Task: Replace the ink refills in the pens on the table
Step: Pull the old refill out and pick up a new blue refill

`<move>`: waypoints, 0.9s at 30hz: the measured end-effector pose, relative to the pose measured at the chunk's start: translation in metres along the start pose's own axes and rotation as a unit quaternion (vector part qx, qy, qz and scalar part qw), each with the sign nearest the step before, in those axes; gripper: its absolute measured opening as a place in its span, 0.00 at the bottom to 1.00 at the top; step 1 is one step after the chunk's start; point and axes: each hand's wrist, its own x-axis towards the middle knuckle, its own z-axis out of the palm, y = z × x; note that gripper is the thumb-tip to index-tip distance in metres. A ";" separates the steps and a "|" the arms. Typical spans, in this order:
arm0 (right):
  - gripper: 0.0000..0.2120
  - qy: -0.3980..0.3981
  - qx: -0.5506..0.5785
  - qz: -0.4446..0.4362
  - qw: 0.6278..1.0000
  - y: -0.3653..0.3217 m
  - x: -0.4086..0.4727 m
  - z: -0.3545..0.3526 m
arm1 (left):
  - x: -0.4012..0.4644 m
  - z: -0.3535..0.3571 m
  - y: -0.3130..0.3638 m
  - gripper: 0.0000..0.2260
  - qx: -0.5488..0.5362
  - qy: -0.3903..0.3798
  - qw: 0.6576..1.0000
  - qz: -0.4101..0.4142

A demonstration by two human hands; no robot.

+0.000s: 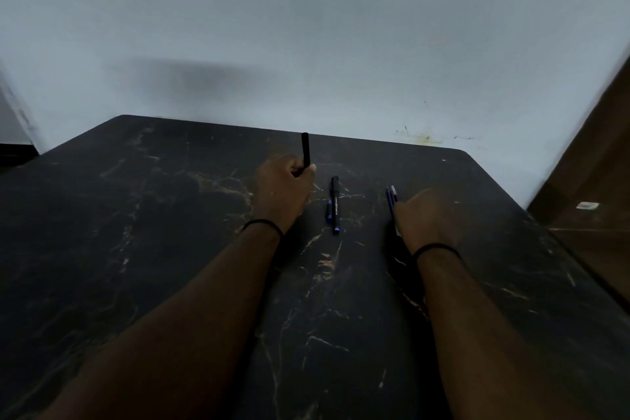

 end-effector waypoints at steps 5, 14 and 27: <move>0.12 -0.008 0.008 -0.006 1.000 0.001 0.000 0.000 | -0.001 -0.001 0.001 0.12 -0.010 -0.006 1.000 -0.003; 0.14 -0.075 0.011 -0.018 0.997 -0.010 -0.005 0.006 | 0.001 -0.001 0.000 0.15 0.003 -0.015 1.000 -0.001; 0.20 0.011 -0.013 -0.035 0.999 -0.004 -0.005 0.008 | 0.000 0.000 0.002 0.13 -0.010 -0.019 1.000 -0.020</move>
